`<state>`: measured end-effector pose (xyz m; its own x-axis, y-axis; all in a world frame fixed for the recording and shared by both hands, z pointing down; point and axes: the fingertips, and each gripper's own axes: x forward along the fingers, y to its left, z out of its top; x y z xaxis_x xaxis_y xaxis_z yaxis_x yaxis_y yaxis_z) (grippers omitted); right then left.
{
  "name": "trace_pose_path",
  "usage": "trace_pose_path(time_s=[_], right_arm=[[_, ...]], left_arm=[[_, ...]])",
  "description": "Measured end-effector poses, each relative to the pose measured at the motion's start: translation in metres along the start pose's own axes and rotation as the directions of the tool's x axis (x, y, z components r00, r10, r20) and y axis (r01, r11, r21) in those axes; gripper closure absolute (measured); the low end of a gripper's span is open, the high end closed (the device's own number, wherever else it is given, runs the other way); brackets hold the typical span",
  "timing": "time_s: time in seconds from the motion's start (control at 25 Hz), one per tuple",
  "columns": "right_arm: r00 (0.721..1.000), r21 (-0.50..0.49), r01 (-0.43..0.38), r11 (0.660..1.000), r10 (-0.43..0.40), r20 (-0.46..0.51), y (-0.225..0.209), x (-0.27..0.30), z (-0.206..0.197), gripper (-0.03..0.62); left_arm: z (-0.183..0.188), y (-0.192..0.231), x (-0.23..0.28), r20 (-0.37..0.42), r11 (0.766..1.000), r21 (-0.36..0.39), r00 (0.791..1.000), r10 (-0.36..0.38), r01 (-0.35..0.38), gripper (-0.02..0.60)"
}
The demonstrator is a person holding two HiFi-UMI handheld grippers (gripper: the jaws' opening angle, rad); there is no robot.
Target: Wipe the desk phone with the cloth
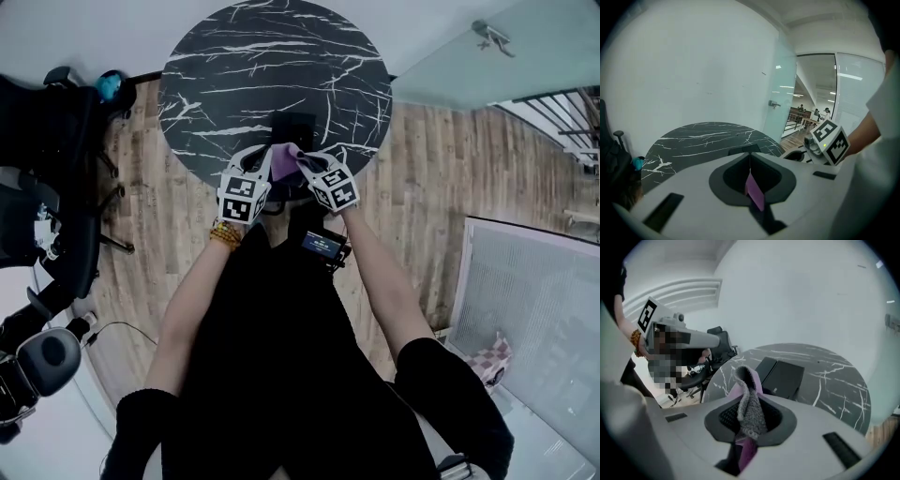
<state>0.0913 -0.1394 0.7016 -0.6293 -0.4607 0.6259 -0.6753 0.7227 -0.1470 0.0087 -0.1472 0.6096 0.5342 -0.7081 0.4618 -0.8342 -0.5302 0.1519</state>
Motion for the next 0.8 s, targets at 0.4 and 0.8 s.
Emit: trace_pose_path(time_s=[0.4, 0.8], right_arm=[[0.968, -0.164, 0.129, 0.978, -0.088, 0.236, -0.047, -0.017, 0.08, 0.534], [0.98, -0.179, 0.136, 0.974, -0.106, 0.171, -0.075, 0.01, 0.083, 0.534]], left_arm=[[0.016, -0.012, 0.009, 0.035, 1.0, 0.018, 0.999, -0.009, 0.008, 0.563], [0.024, -0.009, 0.021, 0.029, 1.0, 0.0, 1.0, 0.007, -0.007, 0.563]])
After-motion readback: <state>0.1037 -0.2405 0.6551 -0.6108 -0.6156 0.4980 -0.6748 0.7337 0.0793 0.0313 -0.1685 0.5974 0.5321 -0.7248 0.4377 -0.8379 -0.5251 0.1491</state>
